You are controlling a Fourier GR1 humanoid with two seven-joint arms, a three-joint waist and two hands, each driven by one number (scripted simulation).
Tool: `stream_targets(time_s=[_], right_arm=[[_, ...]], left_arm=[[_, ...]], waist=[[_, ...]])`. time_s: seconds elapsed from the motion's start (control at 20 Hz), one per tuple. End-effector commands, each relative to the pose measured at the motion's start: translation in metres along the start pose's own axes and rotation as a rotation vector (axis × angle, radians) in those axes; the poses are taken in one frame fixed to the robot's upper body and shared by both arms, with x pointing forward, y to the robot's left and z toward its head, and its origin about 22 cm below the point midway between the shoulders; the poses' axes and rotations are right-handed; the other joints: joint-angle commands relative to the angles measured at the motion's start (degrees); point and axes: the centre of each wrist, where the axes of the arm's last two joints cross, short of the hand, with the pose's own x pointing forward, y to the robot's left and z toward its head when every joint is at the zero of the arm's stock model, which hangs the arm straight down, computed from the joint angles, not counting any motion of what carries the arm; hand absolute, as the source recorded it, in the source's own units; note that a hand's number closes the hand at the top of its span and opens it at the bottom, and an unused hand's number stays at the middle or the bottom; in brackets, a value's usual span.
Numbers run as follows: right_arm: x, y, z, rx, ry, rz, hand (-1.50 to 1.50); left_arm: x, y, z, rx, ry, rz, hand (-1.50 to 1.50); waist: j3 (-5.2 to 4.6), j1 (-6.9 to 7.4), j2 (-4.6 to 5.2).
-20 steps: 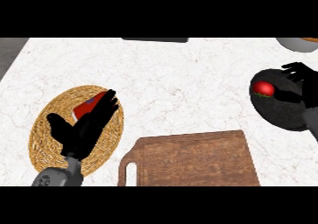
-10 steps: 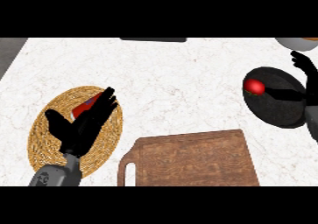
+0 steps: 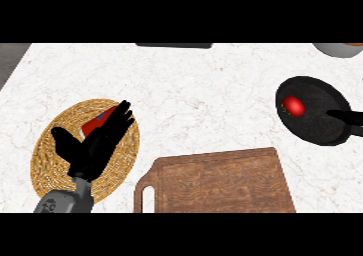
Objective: Pick the tomato from the cutting board and place it in the pan
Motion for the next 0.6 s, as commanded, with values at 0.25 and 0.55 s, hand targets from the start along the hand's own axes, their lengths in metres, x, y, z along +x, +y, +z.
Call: stream_targets(time_s=[0.25,0.55], right_arm=[[-0.020,-0.081,0.042,0.161,-0.019,-0.133,-1.50],[-0.016,-0.109,0.052,0.229,-0.044,-0.147,-1.50]], left_arm=[[0.006,0.005,0.005,0.015,-0.005,0.003,0.00],[-0.001,-0.008,-0.003,0.014,-0.016,0.014,0.00]], waist=[[0.08,-0.17,-0.20],[0.07,-0.88,-0.24]])
